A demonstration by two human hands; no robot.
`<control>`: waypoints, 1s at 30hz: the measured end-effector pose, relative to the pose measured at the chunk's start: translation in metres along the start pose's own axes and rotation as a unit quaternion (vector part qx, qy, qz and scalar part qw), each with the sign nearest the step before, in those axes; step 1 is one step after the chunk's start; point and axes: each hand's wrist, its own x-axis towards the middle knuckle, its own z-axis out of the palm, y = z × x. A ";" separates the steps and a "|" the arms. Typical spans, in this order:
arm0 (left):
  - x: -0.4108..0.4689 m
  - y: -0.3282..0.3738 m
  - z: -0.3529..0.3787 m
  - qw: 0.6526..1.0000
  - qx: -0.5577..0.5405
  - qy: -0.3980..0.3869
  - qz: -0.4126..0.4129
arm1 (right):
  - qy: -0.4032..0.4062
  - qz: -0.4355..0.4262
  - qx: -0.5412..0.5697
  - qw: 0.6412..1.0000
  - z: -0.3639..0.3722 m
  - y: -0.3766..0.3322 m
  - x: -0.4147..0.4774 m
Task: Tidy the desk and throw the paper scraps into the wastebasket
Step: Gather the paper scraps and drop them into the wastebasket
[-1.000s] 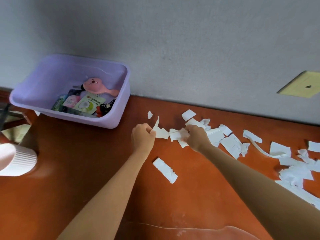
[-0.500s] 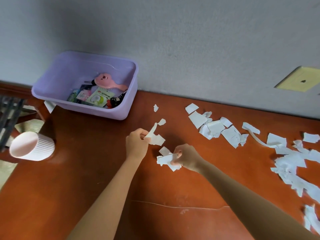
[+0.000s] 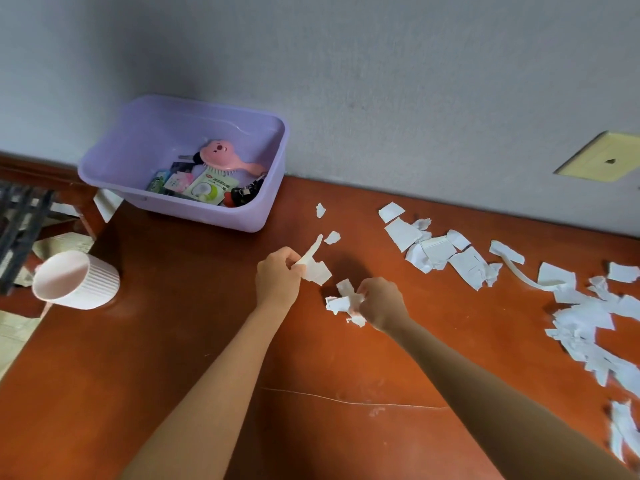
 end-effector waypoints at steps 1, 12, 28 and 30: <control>0.004 0.003 0.001 1.000 0.006 -0.014 0.009 | 0.018 0.009 0.016 1.000 -0.004 0.002 0.003; 0.057 0.034 0.057 0.991 0.091 -0.059 0.075 | 0.089 0.069 0.111 0.987 -0.048 0.022 0.034; 0.084 0.043 0.052 0.996 -0.056 0.028 0.065 | 0.083 0.078 0.131 0.985 -0.051 0.017 0.052; 0.096 0.049 0.049 0.996 -0.078 0.032 0.024 | 0.081 0.070 0.134 0.985 -0.052 0.015 0.056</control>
